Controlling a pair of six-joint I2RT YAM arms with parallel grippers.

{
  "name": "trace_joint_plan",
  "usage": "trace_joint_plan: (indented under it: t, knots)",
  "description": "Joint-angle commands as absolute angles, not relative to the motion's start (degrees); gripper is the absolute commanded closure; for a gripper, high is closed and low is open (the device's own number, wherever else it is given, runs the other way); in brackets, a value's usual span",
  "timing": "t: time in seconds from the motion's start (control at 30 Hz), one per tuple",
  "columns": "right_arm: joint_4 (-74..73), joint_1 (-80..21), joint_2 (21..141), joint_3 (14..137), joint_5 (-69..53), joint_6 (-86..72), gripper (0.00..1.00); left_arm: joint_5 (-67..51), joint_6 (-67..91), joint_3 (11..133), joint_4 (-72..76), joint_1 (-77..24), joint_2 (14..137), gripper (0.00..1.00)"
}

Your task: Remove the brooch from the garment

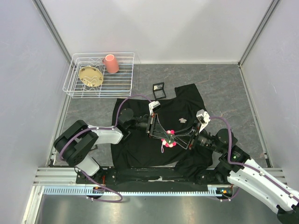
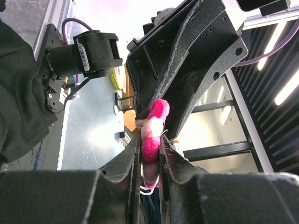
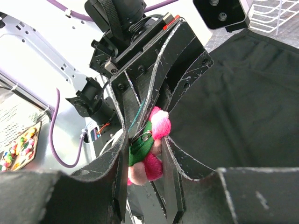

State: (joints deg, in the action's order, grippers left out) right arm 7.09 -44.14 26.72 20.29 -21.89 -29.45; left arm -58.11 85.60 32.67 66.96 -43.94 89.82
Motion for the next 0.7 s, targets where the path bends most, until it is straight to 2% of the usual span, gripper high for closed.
trace_joint_plan:
  t: [0.0,0.23,0.5,0.67]
  knots:
    - [3.34,-44.74,27.77,18.63,-19.87,-24.61,0.76,-55.37,92.98,33.75,75.85,-44.65,90.26,0.98]
    - [1.93,-45.62,27.51,19.07,-18.46,-23.03,0.79,-55.9,94.04,33.66,76.91,-44.03,89.91,0.98]
    - [2.46,-45.7,27.6,18.55,-19.94,-24.34,0.76,-56.07,95.01,33.49,79.45,-43.51,90.53,0.98]
    - [3.6,-45.7,28.21,20.12,-19.34,-31.45,0.61,-57.57,87.91,34.1,72.7,-43.59,89.21,0.98]
